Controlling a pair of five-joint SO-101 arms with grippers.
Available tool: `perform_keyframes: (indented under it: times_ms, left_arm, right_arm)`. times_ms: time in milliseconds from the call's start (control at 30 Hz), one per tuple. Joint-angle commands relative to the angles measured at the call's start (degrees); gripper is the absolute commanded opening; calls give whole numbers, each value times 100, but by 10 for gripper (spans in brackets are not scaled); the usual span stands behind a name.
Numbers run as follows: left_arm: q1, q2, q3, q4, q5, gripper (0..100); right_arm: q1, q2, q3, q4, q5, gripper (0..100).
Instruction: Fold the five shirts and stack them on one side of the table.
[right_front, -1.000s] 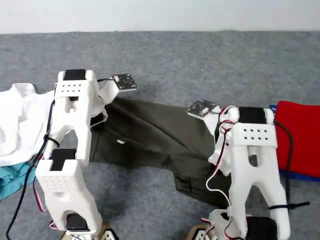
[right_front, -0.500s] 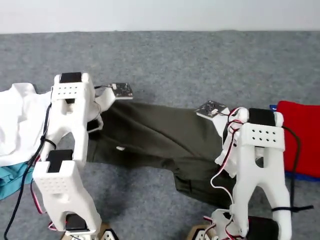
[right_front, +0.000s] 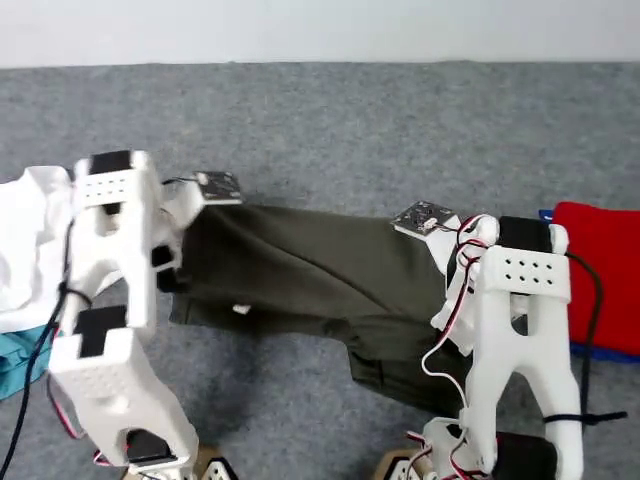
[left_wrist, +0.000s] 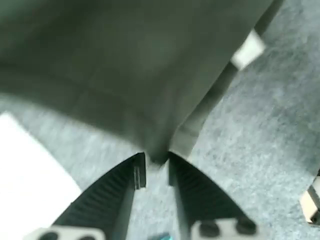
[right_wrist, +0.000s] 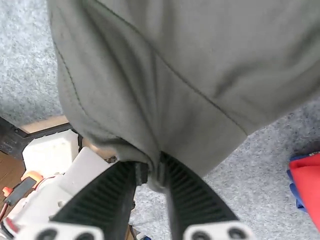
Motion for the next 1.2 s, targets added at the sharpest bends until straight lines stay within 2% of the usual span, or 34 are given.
perform_keyframes:
  times_ms: [0, 200, 333, 433, 500, 600, 667, 867, 1033, 1167]
  left_arm:
    - [-176, -844, -13, 185, -35, 169]
    - [-132, -1459, -31, 149, 35, 188]
    - [53, -1459, -75, -431, 1081, 155]
    - [316, -1451, -48, -1002, 1864, 71]
    - [527, -1398, -31, -1240, 2391, 12]
    - [747, -967, -13, -1336, 2901, 15]
    - [765, -527, -13, -1266, 2998, 14]
    - [527, 826, -40, -1011, 2936, 14]
    - [334, 1433, -57, -853, 2629, 14]
    - [237, 1178, -57, -844, 2629, 14]
  right_arm:
    - [48, -224, -176, 171, 26, 179]
    - [48, -215, -976, 189, 18, 207]
    - [57, -110, -1600, -119, -132, 205]
    - [48, 127, -1688, -1068, -941, 196]
    - [-13, 435, -1688, -1727, -1354, 131]
    - [-180, 1121, -1688, -2598, -1512, 0]
    - [-268, 1648, -1714, -3002, -1512, 33]
    - [-4, 3336, -2031, -4022, -1486, 9]
    - [365, 4295, -2743, -3820, -1486, 9]
    - [347, 4470, -3174, -3380, -1486, 9]
